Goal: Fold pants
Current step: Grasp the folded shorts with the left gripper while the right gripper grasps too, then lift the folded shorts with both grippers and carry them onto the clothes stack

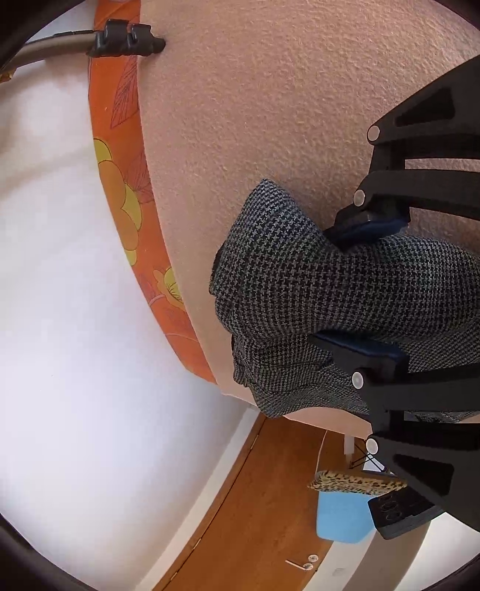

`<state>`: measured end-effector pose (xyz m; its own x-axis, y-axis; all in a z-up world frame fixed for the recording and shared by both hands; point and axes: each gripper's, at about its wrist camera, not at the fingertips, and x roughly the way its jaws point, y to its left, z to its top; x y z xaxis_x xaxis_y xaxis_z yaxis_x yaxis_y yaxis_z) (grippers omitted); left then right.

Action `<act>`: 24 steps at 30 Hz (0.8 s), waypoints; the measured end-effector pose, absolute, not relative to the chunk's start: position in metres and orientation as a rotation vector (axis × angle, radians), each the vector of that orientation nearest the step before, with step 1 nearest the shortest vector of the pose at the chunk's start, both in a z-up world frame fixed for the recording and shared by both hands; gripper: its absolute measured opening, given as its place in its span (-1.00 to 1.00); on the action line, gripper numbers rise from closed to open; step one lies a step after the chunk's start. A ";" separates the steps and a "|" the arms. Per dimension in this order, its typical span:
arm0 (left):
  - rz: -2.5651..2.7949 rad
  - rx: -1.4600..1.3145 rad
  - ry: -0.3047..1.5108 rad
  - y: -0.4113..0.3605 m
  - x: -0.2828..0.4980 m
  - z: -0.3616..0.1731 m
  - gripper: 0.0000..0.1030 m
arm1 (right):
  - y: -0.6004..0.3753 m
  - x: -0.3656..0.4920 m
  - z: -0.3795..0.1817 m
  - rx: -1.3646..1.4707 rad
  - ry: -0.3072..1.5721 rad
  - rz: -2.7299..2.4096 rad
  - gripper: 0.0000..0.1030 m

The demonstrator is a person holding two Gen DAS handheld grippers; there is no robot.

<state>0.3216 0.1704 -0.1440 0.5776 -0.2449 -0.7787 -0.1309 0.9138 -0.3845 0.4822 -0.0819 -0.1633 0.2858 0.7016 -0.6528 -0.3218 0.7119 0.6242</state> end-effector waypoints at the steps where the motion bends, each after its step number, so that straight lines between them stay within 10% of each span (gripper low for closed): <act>1: -0.058 -0.415 0.968 0.170 0.322 -0.144 -0.14 | -0.081 0.483 -0.163 0.389 1.081 0.711 0.07; 8: -0.059 -0.474 0.960 0.179 0.318 -0.154 0.20 | -0.075 0.491 -0.162 0.358 1.098 0.740 0.46; 11: -0.083 -0.517 0.938 0.177 0.321 -0.157 -0.16 | -0.065 0.489 -0.159 0.307 1.092 0.720 0.50; 17: -0.103 -0.550 0.903 0.175 0.319 -0.147 -0.54 | -0.063 0.480 -0.152 0.296 1.076 0.713 -0.31; 24: -0.124 -0.514 0.856 0.166 0.309 -0.127 -0.60 | -0.055 0.454 -0.115 0.211 0.986 0.712 -0.44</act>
<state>0.3086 0.1658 -0.1270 0.6565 -0.3061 -0.6894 -0.0983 0.8714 -0.4805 0.4540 -0.0551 -0.1155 0.3493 0.6360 -0.6881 -0.4533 0.7574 0.4699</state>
